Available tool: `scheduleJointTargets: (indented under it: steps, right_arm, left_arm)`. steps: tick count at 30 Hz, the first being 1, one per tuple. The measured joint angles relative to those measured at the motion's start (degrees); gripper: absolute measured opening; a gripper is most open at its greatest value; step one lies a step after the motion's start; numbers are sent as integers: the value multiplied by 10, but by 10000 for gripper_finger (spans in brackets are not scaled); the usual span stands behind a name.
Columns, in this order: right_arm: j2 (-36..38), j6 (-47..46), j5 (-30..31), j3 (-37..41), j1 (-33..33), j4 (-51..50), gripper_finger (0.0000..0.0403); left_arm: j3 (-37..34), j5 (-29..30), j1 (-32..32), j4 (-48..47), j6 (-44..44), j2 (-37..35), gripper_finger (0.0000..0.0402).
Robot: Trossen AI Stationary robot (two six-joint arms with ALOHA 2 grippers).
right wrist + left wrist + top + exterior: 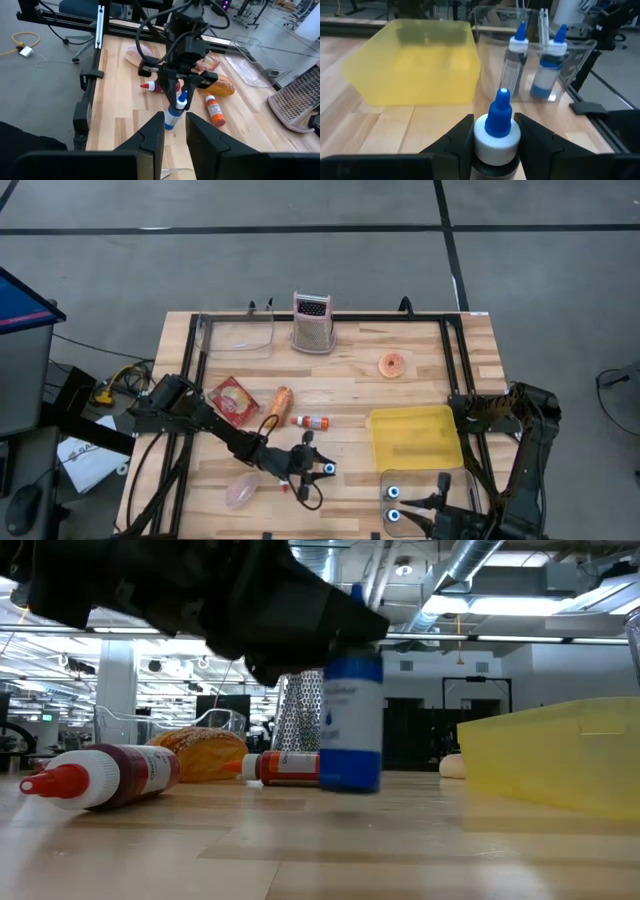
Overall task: Pick & Place Food Item
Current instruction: Put the blue food coloring bottle into the bottom transparent bin
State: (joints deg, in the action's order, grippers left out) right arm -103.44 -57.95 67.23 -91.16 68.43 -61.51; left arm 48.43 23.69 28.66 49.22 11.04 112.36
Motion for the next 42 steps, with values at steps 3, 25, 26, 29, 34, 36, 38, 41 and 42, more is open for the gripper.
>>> scheduleJointTargets:
  steps: [3, 25, 26, 29, 34, 36, 38, 41, 42]
  right_arm:
    - [0, 0, 0, 2, -1, 1, 71]
    - [0, 0, 0, 2, -3, 3, 71]
    - [0, 0, 0, 2, -3, 3, 71]
    - [0, 0, 0, 2, -3, 3, 71]
    - [0, 0, 0, 2, -3, 3, 71]
    - [0, 0, 0, 2, -3, 3, 71]
    - [0, 0, 0, 2, -3, 3, 71]
    - [0, 1, 0, 2, -3, 3, 71]
    - [0, 1, 0, 2, -3, 3, 71]
  left_arm:
    - [-7, 1, 3, 26, 4, 0, 117]
    - [-14, 1, 2, 67, -1, 38, 133]
    - [-14, 1, 2, 67, -2, 39, 136]
    - [-14, 1, 2, 66, -6, 39, 147]
    - [-14, 2, 2, 58, -22, 30, 163]
    - [-14, 2, 2, 61, -31, 25, 172]
    - [-14, 3, 2, 61, -37, 22, 182]
    - [-14, 3, 2, 63, -55, 17, 197]
    - [-14, 3, 2, 63, -64, 13, 202]
